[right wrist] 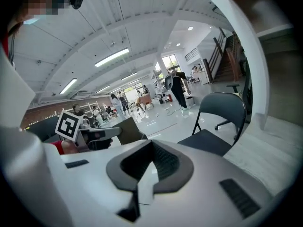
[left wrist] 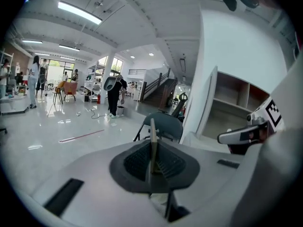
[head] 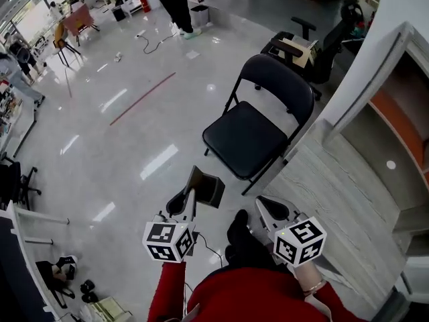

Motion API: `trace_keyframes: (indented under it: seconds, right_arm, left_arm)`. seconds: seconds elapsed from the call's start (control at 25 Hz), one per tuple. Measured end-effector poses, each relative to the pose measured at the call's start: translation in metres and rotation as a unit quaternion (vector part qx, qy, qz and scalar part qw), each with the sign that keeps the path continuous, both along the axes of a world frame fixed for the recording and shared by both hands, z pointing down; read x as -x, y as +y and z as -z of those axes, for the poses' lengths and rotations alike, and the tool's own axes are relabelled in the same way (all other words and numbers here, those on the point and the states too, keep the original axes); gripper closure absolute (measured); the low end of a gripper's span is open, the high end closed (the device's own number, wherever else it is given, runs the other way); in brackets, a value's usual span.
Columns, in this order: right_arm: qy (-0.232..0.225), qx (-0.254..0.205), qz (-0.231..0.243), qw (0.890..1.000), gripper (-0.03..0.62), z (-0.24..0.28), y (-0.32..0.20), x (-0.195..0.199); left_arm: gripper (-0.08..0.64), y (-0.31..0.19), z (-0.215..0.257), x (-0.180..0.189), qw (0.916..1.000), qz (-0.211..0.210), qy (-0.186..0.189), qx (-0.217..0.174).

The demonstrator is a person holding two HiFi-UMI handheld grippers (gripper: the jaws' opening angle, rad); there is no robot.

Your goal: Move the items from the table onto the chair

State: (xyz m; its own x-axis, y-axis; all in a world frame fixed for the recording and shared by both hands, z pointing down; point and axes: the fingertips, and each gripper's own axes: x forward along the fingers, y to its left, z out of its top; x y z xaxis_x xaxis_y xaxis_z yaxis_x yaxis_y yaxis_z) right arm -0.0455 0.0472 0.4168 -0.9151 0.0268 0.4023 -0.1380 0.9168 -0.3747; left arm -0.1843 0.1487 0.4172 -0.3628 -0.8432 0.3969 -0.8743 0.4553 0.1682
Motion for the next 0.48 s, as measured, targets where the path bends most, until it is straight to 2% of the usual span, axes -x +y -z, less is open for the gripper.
trace_keyframes:
  seconds: [0.2,0.36,0.48]
  right_arm:
    - [0.007,0.026,-0.029,0.999,0.580,-0.011,-0.045,0.067]
    - [-0.015,0.029,-0.045,0.998,0.580,0.004,-0.080,0.108]
    - [-0.002,0.021,-0.079,0.997,0.580,-0.003,-0.110,0.125]
  left_arm:
    - [0.522,-0.039,-0.007,0.051,0.9999,-0.007,-0.002,0.014]
    - [0.522,-0.080,-0.005,0.092,0.9986,-0.044,-0.017,0.025]
    - [0.522,-0.120,-0.018,0.122,0.9966,-0.072,-0.019,0.034]
